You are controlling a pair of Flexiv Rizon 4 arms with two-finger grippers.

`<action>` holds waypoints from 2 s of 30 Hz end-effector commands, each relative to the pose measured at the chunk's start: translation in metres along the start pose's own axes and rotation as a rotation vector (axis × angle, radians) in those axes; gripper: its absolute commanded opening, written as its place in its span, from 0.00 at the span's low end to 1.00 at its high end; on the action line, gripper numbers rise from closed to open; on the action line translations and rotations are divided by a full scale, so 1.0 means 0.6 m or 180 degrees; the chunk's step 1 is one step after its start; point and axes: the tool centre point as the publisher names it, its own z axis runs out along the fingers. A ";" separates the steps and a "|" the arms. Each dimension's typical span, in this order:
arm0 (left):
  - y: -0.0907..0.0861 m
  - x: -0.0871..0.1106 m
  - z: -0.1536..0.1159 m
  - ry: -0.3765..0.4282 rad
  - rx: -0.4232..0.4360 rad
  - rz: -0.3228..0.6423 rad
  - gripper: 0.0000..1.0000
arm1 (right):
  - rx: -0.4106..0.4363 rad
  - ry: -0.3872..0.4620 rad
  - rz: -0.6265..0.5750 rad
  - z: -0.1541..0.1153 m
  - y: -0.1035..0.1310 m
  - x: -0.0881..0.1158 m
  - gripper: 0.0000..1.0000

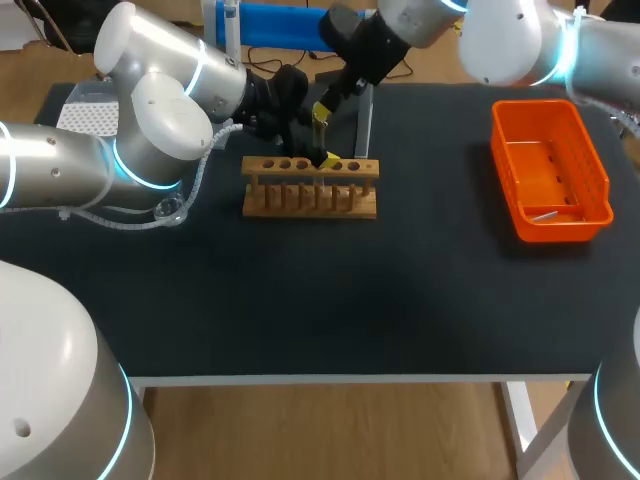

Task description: Invert the test tube, pick up the pipette, mount the tip to pipette, aspirate from beaker and dispense into the tube, eject the tip, return the pipette, and cap with the stopper.

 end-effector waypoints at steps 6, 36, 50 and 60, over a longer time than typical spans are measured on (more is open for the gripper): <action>0.001 0.000 0.002 0.0000 0.0012 0.0002 1.00 | 0.0041 -0.0011 0.0023 0.010 -0.013 -0.003 0.00; 0.001 0.000 0.002 0.0000 0.0012 0.0002 1.00 | 0.0171 -0.0016 -0.0112 -0.035 0.021 -0.011 0.00; 0.001 0.000 0.002 0.0000 0.0012 0.0002 1.00 | 0.0348 0.0017 -0.0176 -0.025 0.020 -0.008 0.00; 0.001 0.000 0.002 0.0000 0.0012 0.0002 1.00 | 0.0422 -0.0021 -0.0198 -0.012 0.011 -0.013 0.00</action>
